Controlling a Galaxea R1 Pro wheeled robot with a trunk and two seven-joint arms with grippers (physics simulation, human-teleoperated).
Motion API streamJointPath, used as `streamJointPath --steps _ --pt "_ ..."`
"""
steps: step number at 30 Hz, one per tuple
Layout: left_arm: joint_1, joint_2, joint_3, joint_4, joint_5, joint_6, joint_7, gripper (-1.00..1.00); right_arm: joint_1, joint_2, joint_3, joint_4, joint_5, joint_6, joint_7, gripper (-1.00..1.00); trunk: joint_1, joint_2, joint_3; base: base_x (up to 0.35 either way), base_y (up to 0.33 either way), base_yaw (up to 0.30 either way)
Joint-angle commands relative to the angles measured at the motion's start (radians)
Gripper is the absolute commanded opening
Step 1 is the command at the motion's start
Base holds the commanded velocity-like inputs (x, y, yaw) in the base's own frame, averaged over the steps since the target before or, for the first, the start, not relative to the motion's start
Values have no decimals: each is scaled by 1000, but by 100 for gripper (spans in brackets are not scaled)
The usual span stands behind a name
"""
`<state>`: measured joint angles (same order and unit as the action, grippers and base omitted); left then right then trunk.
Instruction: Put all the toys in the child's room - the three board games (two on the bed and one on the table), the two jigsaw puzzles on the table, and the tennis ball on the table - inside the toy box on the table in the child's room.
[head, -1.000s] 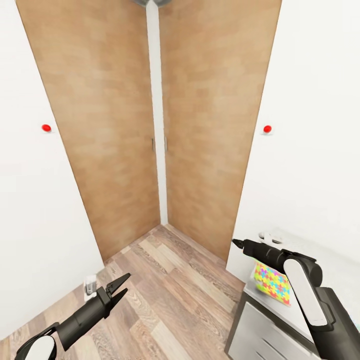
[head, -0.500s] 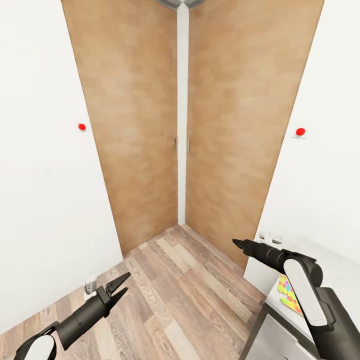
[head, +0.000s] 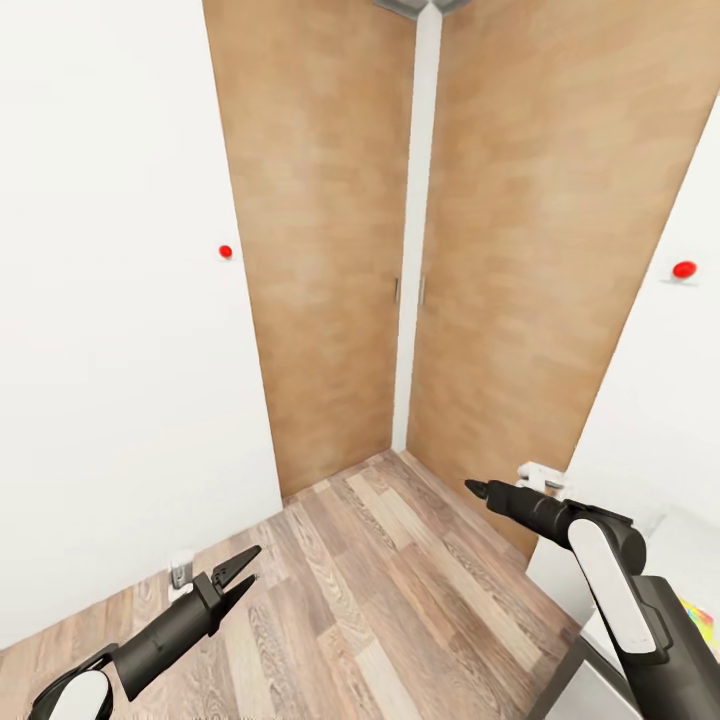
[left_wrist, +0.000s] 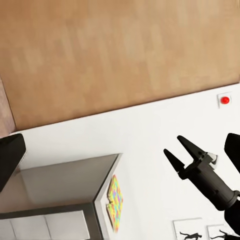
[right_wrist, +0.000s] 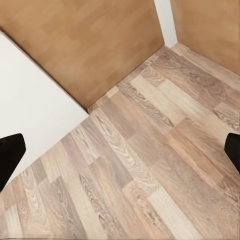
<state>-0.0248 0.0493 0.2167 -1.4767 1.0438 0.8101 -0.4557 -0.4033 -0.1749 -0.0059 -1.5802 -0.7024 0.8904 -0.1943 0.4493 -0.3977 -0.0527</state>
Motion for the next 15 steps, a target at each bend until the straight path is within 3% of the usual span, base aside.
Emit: streamJointPath --steps 1,15 --pt "-1 0 1 1 2 6 -1 100 -1 0 0 -1 -11 3 -9 100 1 -2 -2 0 0 289" --pt "-1 0 1 4 1 6 15 100 1 1 1 -2 -11 4 -9 100 1 -2 -2 0 0 290"
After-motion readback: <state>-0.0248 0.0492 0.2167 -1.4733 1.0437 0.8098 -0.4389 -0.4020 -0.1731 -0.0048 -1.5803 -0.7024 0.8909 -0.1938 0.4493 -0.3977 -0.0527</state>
